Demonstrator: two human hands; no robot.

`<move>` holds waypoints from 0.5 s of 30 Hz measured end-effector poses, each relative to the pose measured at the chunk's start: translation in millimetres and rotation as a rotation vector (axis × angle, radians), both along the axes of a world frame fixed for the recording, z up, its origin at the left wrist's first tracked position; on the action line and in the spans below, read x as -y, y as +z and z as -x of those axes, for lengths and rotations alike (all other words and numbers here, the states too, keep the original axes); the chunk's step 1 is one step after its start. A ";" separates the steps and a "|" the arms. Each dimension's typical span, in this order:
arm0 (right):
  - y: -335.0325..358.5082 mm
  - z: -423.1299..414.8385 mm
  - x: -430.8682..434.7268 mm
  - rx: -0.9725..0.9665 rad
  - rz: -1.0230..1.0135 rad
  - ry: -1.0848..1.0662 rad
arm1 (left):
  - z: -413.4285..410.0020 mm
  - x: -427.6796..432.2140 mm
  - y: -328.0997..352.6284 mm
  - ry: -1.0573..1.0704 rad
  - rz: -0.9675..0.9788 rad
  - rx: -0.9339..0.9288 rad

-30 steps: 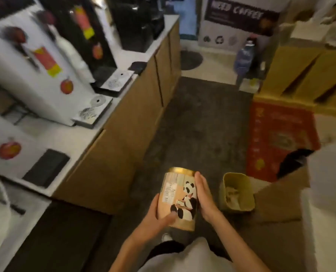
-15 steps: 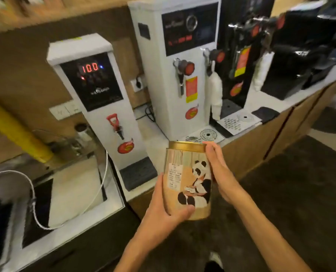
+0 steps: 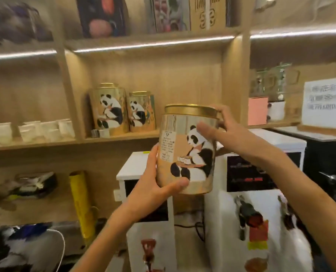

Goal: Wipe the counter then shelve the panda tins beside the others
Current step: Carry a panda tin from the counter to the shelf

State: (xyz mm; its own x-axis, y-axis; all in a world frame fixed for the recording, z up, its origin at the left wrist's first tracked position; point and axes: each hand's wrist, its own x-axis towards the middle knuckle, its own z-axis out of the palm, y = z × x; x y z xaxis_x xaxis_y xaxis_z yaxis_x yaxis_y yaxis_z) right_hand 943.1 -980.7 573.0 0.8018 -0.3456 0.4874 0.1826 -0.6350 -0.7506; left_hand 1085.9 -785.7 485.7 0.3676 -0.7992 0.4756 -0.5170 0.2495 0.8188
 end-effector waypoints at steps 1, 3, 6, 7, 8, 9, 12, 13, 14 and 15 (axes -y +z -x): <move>6.5 -10.1 10.8 0.033 0.037 -0.015 | -11.7 11.7 7.9 -0.008 -0.019 0.012; 17.7 -36.8 33.0 0.090 0.075 -0.046 | -40.1 37.7 25.5 -0.013 -0.071 0.042; 37.8 -88.0 68.6 0.150 0.070 -0.070 | -89.9 80.7 57.8 0.031 -0.129 0.108; 45.0 -106.5 80.2 0.169 0.078 -0.092 | -107.3 96.8 67.2 0.077 -0.146 0.112; 52.4 -125.6 91.1 0.188 0.098 -0.126 | -124.9 114.3 75.9 0.151 -0.168 0.121; 59.7 -145.0 101.7 0.207 0.130 -0.167 | -141.7 132.8 83.3 0.242 -0.192 0.155; 78.8 -202.9 130.2 0.197 0.215 -0.233 | -187.9 182.3 98.1 0.463 -0.286 0.268; 82.8 -221.0 139.8 0.167 0.237 -0.238 | -203.2 195.8 100.7 0.501 -0.322 0.273; 85.5 -238.2 149.7 0.134 0.254 -0.246 | -218.7 208.4 102.0 0.520 -0.349 0.271; 86.6 -254.1 159.5 0.104 0.257 -0.255 | -234.0 220.1 101.2 0.527 -0.367 0.265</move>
